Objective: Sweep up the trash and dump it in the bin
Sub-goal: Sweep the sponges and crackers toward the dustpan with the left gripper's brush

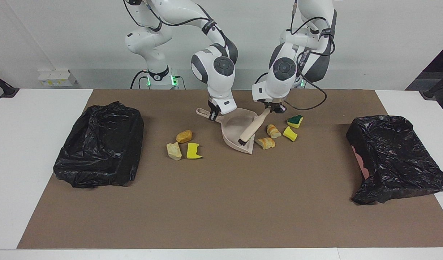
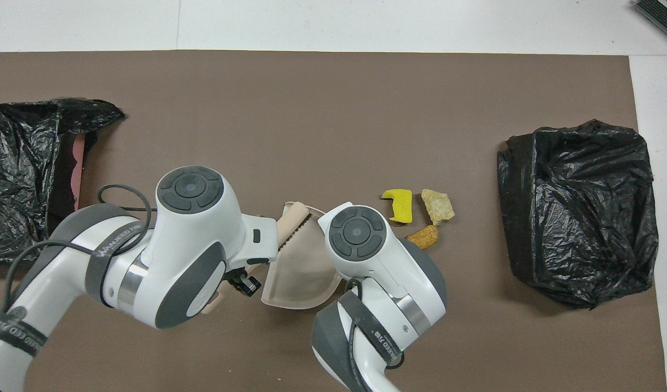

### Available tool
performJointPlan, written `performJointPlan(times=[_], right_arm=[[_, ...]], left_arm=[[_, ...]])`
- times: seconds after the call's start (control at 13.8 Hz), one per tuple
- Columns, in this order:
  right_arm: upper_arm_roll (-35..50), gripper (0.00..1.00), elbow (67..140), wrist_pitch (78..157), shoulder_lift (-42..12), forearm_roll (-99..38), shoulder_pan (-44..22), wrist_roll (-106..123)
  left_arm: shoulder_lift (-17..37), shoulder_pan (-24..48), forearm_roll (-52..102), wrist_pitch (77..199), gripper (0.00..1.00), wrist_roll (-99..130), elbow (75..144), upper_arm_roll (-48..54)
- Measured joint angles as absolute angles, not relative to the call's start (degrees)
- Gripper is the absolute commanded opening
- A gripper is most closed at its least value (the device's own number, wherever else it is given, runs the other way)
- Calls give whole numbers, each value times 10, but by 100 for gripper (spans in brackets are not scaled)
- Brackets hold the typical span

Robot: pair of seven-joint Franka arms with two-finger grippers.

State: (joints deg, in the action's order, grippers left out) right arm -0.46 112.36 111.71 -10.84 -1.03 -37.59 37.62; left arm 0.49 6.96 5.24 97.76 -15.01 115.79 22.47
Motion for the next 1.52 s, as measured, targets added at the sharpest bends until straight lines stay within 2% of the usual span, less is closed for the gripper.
performJointPlan(times=[0.43, 0.72, 0.94, 1.16, 1.52], right_arm=[[-5, 0, 1126, 1117, -108, -10, -376, 401], [-4, 0, 1128, 1118, -108, -10, -376, 409], [-4, 0, 1129, 1118, -108, -10, -376, 409], [-4, 0, 1129, 1119, -108, -10, -376, 409], [-4, 0, 1129, 1119, -108, -10, -376, 409]], left_arm=[[-19, 61, 57, 957, 0, -13, 1182, 104], [-29, 55, 55, 1066, 0, 40, 1255, 72], [-31, 57, 55, 1108, 0, 54, 1304, 76], [-34, 79, 55, 1126, 0, 54, 1319, 91], [-62, 90, 57, 1128, 0, 98, 1342, 227]])
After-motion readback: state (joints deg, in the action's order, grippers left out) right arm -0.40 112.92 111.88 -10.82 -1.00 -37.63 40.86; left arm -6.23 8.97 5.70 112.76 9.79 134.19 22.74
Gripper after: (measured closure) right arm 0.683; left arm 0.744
